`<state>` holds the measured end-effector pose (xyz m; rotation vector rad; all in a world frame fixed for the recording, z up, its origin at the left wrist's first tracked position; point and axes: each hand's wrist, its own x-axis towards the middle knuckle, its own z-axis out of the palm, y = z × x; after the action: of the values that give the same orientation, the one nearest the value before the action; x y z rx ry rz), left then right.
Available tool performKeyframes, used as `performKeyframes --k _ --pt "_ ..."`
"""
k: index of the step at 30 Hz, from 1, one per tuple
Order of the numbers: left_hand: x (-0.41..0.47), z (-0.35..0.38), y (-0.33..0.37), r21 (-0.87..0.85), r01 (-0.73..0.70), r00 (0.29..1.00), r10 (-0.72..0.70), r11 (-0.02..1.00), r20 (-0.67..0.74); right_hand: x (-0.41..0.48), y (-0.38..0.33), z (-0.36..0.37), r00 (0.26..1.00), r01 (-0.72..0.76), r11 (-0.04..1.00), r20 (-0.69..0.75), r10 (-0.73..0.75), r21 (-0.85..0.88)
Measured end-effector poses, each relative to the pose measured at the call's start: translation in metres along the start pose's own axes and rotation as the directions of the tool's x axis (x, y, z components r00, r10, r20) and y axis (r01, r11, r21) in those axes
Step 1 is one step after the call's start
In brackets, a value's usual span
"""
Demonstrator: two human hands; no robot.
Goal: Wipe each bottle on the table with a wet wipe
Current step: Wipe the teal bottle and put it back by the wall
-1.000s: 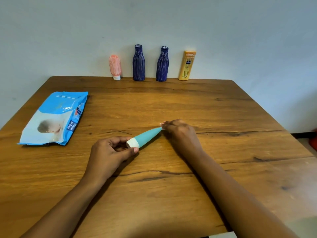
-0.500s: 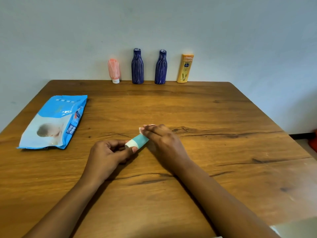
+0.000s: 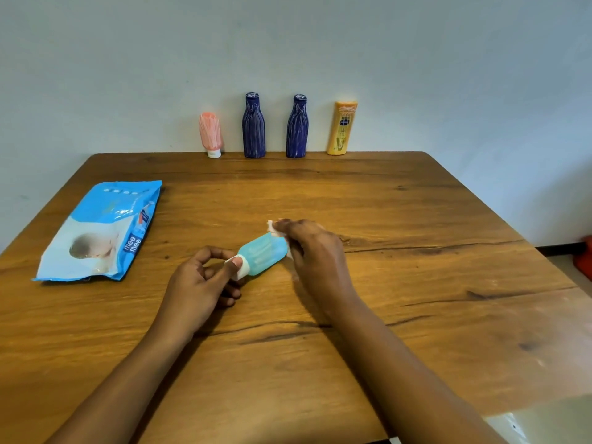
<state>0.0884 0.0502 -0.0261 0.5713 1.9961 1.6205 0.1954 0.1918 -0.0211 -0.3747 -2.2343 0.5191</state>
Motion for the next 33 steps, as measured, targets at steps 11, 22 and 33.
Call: performKeyframes --k 11,22,33 --pt "0.0 -0.003 -0.008 -0.013 -0.042 0.999 0.042 0.999 0.004 -0.009 -0.012 0.035 0.968 0.081 0.991 0.247 -0.052 -0.109" --pt "-0.003 -0.003 -0.01 0.118 -0.165 0.985 0.169 0.979 -0.019 -0.011 0.028 0.012 0.97 -0.056 0.975 0.221 0.105 -0.215" --pt "-0.002 -0.004 -0.013 0.238 -0.197 0.978 0.209 0.951 -0.027 -0.016 -0.004 0.028 0.966 0.083 0.994 0.252 -0.061 -0.076"
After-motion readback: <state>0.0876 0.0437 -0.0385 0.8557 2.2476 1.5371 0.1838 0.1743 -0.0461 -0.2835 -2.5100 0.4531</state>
